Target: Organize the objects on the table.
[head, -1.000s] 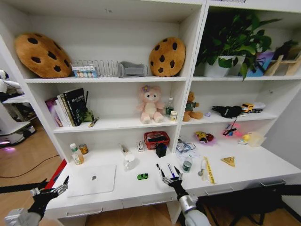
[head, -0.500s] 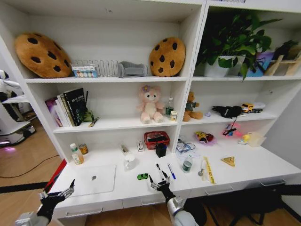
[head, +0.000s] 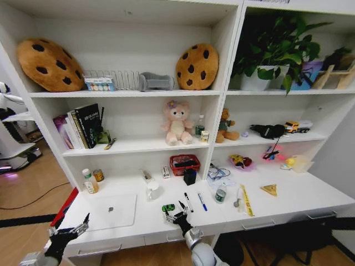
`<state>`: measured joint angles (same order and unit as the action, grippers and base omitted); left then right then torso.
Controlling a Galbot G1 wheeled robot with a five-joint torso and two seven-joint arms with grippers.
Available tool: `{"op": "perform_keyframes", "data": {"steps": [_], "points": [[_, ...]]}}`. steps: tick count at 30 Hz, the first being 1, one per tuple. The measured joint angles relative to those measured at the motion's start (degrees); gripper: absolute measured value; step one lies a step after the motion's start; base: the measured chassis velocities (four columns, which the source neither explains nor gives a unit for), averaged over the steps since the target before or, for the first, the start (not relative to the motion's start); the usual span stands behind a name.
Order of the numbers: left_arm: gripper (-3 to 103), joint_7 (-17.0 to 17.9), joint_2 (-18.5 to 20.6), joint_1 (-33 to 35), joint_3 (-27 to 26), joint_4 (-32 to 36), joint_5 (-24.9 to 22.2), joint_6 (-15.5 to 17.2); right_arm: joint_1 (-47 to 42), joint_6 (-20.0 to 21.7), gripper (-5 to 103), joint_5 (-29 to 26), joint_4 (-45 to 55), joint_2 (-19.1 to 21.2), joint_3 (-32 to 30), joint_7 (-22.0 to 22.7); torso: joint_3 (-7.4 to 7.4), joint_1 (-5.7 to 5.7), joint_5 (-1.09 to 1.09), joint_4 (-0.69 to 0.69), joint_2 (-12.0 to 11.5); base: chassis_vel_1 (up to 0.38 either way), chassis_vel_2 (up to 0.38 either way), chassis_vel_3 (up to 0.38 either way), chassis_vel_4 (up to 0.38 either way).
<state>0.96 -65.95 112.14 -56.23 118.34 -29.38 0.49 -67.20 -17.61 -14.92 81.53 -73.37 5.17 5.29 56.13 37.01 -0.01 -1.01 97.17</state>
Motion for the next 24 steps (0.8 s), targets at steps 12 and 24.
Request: {"op": "perform_keyframes", "data": {"steps": [12,24], "points": [[100,-0.5,0.4,-0.5,0.5,-0.7,-2.0,0.1,0.8,-0.1,100,0.7,-2.9,-1.3,1.3,0.2,0.00,0.00,0.00,-0.01,0.0,0.000,0.000,0.000,0.000],[100,-0.8,0.5,-0.6,0.8,-1.1,-2.3,-0.3,2.0,0.2,100,0.6,-4.3,-1.1,1.6,1.0,0.00,0.00,0.01,0.00,0.0,0.000,0.000,0.000,0.000]]}}
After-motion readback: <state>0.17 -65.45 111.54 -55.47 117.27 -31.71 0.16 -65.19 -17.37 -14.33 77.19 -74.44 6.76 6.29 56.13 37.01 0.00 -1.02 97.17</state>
